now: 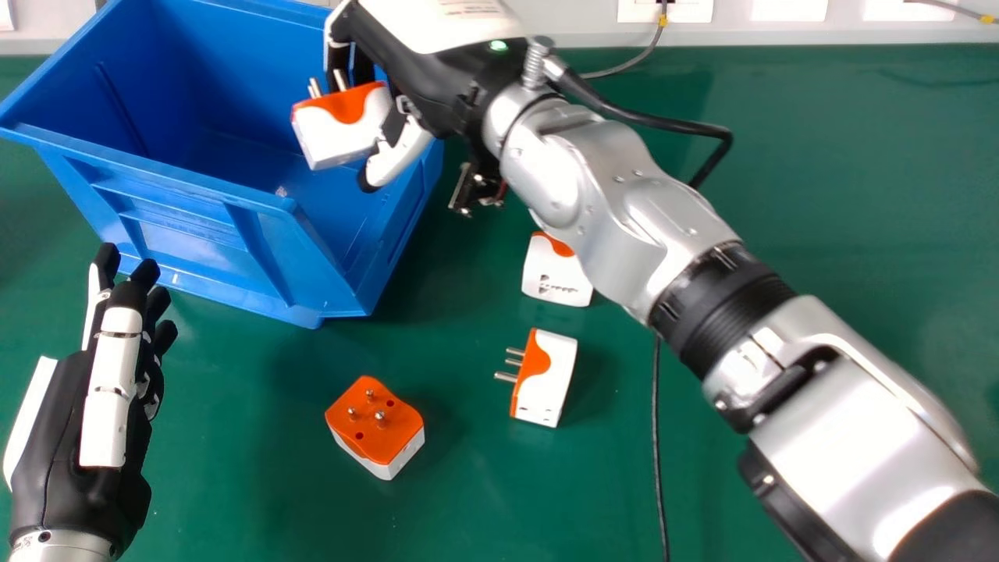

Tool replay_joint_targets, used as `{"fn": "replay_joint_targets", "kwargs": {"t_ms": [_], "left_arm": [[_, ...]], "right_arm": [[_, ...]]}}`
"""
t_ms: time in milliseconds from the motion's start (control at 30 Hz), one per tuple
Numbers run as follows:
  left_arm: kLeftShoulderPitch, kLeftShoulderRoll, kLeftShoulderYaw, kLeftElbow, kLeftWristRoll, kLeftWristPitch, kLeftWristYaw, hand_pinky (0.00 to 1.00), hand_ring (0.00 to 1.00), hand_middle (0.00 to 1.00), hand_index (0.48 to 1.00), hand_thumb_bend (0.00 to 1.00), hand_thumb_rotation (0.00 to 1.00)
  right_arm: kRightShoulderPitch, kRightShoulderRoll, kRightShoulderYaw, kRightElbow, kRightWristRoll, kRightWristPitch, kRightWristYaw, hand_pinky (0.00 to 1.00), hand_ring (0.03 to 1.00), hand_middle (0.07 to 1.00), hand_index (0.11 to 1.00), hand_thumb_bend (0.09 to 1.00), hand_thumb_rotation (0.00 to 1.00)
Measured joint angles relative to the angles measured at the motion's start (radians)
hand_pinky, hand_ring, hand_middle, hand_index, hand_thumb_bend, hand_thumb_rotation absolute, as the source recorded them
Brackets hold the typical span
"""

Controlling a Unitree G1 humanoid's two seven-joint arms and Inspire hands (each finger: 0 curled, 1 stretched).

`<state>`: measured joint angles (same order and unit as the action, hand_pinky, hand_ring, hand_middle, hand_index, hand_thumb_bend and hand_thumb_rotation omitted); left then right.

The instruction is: Pick all objects and put in blue box

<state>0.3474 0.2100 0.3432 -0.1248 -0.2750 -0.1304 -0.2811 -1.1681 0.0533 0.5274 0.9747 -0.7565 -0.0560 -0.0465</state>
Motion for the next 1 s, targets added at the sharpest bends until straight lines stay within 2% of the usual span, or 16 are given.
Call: {"fn": "replay_joint_targets", "kwargs": {"t_ms": [167, 300, 500, 567, 767, 1000], "left_arm": [[0.000, -0.004, -0.009, -0.002, 0.005, 0.000, 0.014, 1.00, 1.00, 1.00, 1.000, 0.44, 1.00], [0.001, -0.005, -0.014, -0.004, 0.007, 0.000, 0.020, 1.00, 1.00, 1.00, 1.000, 0.43, 1.00], [0.014, -0.007, -0.024, -0.035, 0.008, 0.001, 0.028, 1.00, 1.00, 1.00, 1.000, 0.44, 1.00], [0.016, -0.007, -0.026, -0.043, 0.009, 0.000, 0.029, 1.00, 1.00, 1.00, 1.000, 0.44, 1.00], [0.019, -0.007, -0.027, -0.042, 0.011, 0.000, 0.029, 1.00, 1.00, 1.00, 1.000, 0.44, 1.00], [0.030, -0.011, -0.034, -0.049, 0.011, 0.000, 0.032, 1.00, 1.00, 1.00, 1.000, 0.44, 1.00]], "right_arm": [[-0.050, 0.070, 0.039, 0.117, -0.017, -0.005, -0.080, 0.35, 0.461, 0.526, 0.496, 0.494, 0.00], [-0.076, 0.104, 0.057, 0.190, -0.025, -0.009, -0.132, 0.36, 0.462, 0.513, 0.490, 0.496, 0.00], [-0.099, 0.117, 0.060, 0.251, -0.025, -0.015, -0.162, 0.36, 0.464, 0.502, 0.485, 0.498, 0.00], [-0.102, 0.118, 0.060, 0.263, -0.024, -0.016, -0.167, 0.37, 0.464, 0.499, 0.483, 0.499, 0.00], [-0.105, 0.119, 0.061, 0.282, -0.021, -0.021, -0.170, 0.36, 0.462, 0.495, 0.484, 0.500, 0.00], [-0.106, 0.119, 0.061, 0.283, -0.013, -0.022, -0.174, 0.36, 0.459, 0.493, 0.485, 0.501, 0.00]]}}
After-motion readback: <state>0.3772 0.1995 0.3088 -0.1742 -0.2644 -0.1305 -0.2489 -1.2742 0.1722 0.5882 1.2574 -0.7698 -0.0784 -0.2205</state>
